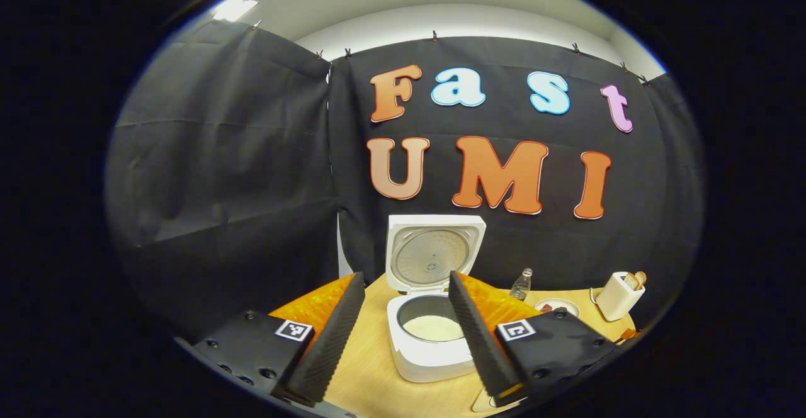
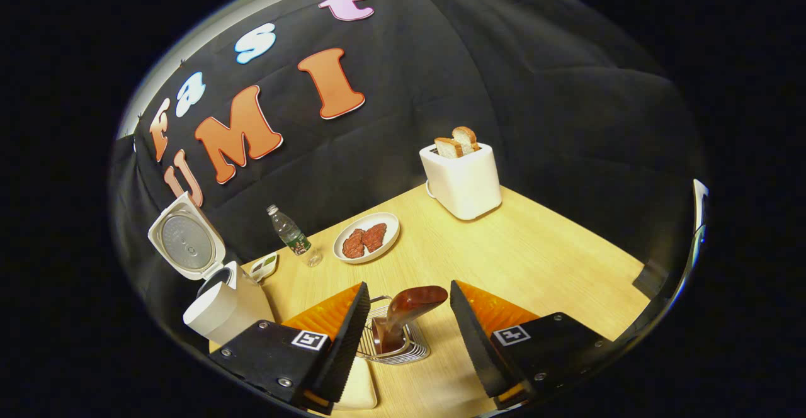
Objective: Close the left gripper, press the button to open the rice cooker; take a wooden spoon from the chopstick holder with the right hand, scoop a spoonful of rice and pour it into the rice cooker, then put the wooden spoon back into the chopstick holder.
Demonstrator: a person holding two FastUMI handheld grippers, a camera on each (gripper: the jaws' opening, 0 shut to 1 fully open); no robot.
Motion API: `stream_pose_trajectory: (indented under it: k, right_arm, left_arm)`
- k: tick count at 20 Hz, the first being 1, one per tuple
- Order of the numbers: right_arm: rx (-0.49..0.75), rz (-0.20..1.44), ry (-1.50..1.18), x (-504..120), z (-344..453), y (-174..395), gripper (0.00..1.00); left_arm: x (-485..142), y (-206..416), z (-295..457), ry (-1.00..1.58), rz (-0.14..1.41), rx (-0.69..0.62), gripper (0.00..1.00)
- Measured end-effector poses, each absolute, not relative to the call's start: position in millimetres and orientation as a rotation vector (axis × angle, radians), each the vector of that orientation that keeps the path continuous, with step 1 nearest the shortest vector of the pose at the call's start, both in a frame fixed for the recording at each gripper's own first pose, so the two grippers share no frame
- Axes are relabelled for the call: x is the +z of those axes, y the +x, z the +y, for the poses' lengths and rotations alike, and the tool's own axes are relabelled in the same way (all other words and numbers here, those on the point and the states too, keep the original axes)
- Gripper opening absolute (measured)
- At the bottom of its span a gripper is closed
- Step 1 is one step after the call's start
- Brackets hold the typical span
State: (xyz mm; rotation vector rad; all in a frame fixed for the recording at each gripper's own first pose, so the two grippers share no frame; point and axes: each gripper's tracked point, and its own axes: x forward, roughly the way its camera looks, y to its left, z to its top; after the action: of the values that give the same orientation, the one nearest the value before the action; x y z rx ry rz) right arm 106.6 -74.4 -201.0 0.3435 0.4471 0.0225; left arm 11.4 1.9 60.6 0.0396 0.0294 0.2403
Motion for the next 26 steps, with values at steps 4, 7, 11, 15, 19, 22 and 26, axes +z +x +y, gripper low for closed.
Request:
stream_pose_trajectory:
  k: [4,7,11,15,19,22,26]
  right_arm:
    - [0.020,0.467,0.387,-204.5,-73.4,106.4,0.58]
    - [0.041,0.470,0.431,-203.2,-70.1,108.5,0.46]
    - [0.077,0.503,0.577,-199.9,-53.3,114.5,0.28]
    - [0.068,0.514,0.586,-200.6,-46.8,120.3,0.18]
    - [0.051,0.465,0.534,-180.2,-44.1,119.8,0.15]
    - [0.024,0.403,0.485,-148.6,-41.4,116.8,0.15]
    - [0.024,0.338,0.415,-108.8,-28.1,93.6,0.15]
  left_arm:
    - [59.7,-2.4,7.2,0.046,0.027,0.268,0.99]
    - [58.0,-12.2,10.8,0.063,0.025,0.289,0.99]
    - [59.2,-22.1,15.6,0.070,0.018,0.308,0.99]
    - [61.4,-24.3,20.7,0.090,0.004,0.314,0.99]
    - [70.5,-10.4,25.1,0.112,-0.015,0.291,1.00]
    - [74.2,6.7,28.0,0.112,-0.016,0.252,1.00]
    - [77.3,33.1,31.7,0.098,-0.019,0.174,0.99]
